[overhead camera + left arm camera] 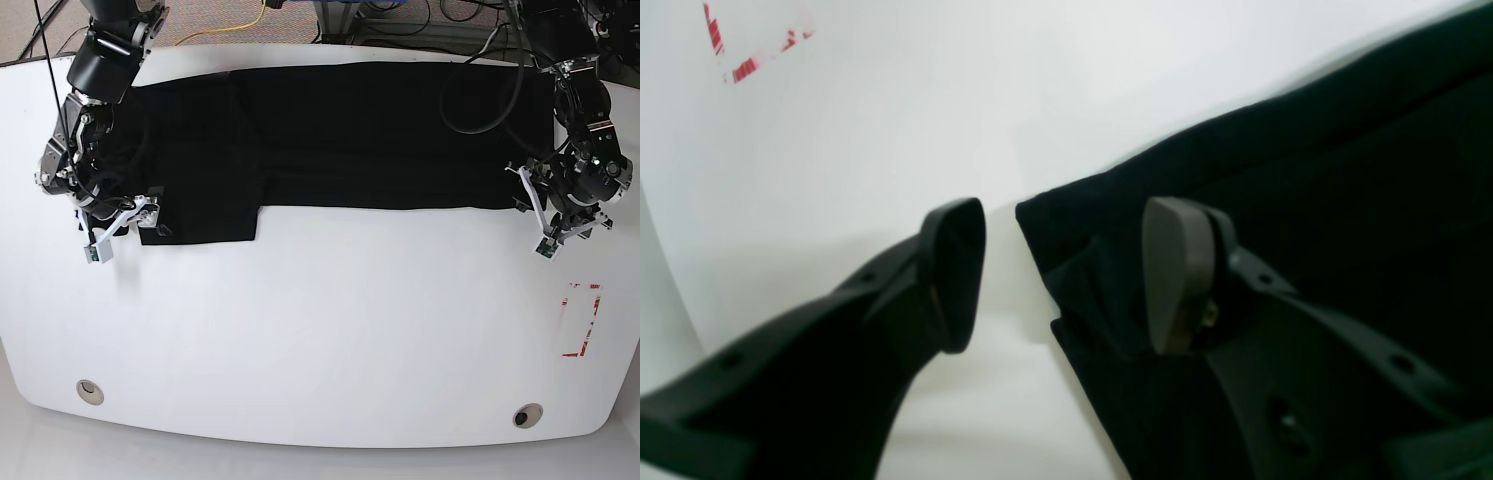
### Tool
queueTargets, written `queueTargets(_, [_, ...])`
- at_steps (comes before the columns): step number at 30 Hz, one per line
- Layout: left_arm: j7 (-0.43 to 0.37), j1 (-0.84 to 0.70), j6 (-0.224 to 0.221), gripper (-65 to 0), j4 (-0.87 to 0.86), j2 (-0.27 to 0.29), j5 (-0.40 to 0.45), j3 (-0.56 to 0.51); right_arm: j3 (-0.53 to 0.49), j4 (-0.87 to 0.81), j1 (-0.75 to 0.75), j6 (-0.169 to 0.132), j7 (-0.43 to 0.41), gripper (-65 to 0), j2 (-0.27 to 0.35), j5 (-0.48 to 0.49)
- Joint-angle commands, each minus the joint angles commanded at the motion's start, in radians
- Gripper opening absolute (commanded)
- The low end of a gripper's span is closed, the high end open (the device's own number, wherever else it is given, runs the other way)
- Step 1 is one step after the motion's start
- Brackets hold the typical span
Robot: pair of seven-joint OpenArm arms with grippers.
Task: Layout the t-shirt on the table in an organized manner, then fold the t-shirt properly
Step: 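Adjust the folded corner with the right gripper while the left gripper holds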
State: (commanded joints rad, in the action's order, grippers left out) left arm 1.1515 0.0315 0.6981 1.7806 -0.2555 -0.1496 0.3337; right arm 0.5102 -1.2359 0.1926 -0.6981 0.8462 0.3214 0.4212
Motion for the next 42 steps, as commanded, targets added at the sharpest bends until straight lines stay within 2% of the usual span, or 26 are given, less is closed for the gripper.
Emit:
queueTargets(5, [0.0, 0.0, 0.0, -29.7, 0.0, 0.0, 0.0, 0.0, -0.005, 0.0, -0.008, 0.0, 0.003, -0.2, -0.028, -0.009])
queueTargets(9, [0.0, 0.002, 0.0, -29.7, 0.0, 0.0, 0.0, 0.0, -0.066, 0.0, -0.018, 0.0, 0.003, -0.5, -0.04, -0.008])
queueTargets(12, [0.0, 0.003, 0.0, -29.7, 0.0, 0.0, 0.0, 0.0, -0.095, -0.002, -0.035, 0.0, 0.003, -4.1, -0.051, -0.003])
queueTargets(20, [0.0, 0.0, 0.0, -29.7, 0.0, 0.0, 0.0, 0.0, -0.097, -0.002, -0.035, 0.0, 0.0, -29.8, -0.078, -0.003])
queueTargets(23, [0.0, -0.002, 0.0, -29.7, 0.0, 0.0, 0.0, 0.0, -0.101, -0.002, -0.035, 0.0, -0.002, -45.3, -0.078, -0.003])
queueTargets(25, [0.0, -0.002, 0.0, -29.7, 0.0, 0.0, 0.0, 0.0, -0.101, -0.002, -0.032, 0.0, -0.002, -60.9, -0.078, -0.005])
queueTargets(26, [0.0, -0.002, 0.0, -29.7, 0.0, 0.0, 0.0, 0.0, -0.101, -0.002, -0.032, 0.0, -0.002, -64.0, -0.078, -0.005])
queueTargets(35, [0.0, -0.002, 0.0, -29.7, 0.0, 0.0, 0.0, 0.0, -0.101, -0.055, -0.02, 0.0, 0.006, -65.0, -0.078, -0.003])
queueTargets(42, [0.0, -0.002, 0.0, -29.7, -0.002, 0.0, 0.0, 0.0, -0.097, -0.183, -0.021, 0.0, 0.138, -65.0, -0.092, -0.002])
